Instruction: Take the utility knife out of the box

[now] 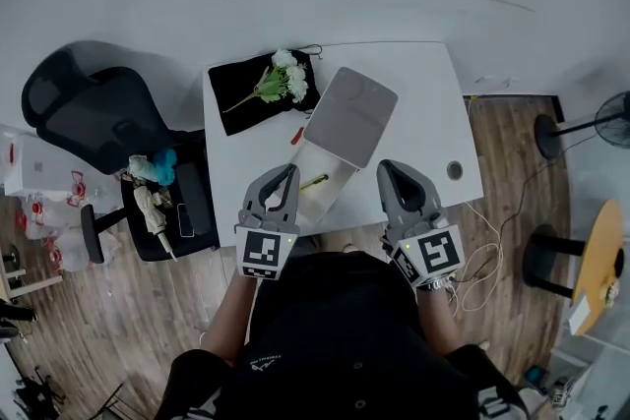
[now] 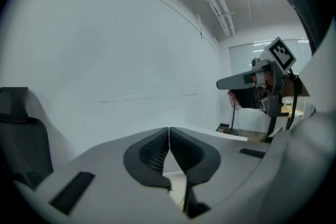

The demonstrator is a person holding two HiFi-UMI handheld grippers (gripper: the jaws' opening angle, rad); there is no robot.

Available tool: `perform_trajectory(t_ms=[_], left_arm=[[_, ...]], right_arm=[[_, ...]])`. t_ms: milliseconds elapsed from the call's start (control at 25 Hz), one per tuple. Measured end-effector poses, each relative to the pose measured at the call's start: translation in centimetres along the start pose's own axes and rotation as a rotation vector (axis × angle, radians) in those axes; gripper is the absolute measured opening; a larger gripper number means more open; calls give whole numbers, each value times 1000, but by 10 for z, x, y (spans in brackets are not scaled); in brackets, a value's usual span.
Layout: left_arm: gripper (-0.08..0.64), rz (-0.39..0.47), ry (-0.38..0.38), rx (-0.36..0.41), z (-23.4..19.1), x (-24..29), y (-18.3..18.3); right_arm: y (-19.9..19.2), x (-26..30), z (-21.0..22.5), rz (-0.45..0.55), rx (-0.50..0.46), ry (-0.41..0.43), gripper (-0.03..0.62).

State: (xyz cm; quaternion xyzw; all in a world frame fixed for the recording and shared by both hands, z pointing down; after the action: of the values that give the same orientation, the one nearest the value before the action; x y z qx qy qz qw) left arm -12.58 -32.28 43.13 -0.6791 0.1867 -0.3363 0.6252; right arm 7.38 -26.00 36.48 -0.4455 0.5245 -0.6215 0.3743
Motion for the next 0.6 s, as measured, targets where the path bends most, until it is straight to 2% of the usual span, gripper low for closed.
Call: perform_trajectory(t_ms=[320,600], left_arm=[[8,-134,-155,36,-2,33,-45],[8,-270,-202,113,4,50,-85]], right_arm=[[-11,5,-7,-40,18,-89,5],[-17,-4,-12,-64,26,-150,5]])
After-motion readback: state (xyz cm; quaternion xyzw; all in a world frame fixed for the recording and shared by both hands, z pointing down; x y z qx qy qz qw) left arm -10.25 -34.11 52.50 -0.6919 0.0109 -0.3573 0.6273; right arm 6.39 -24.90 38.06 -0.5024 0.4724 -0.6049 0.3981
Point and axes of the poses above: the fingertips, and each gripper's own axes: x forward along the fingers, z to its right, y out of its top, the point moved 7 cm from there along -x, backward along the fingers, and after that the axes turned 1 degree about z, right-handed, at the moved point
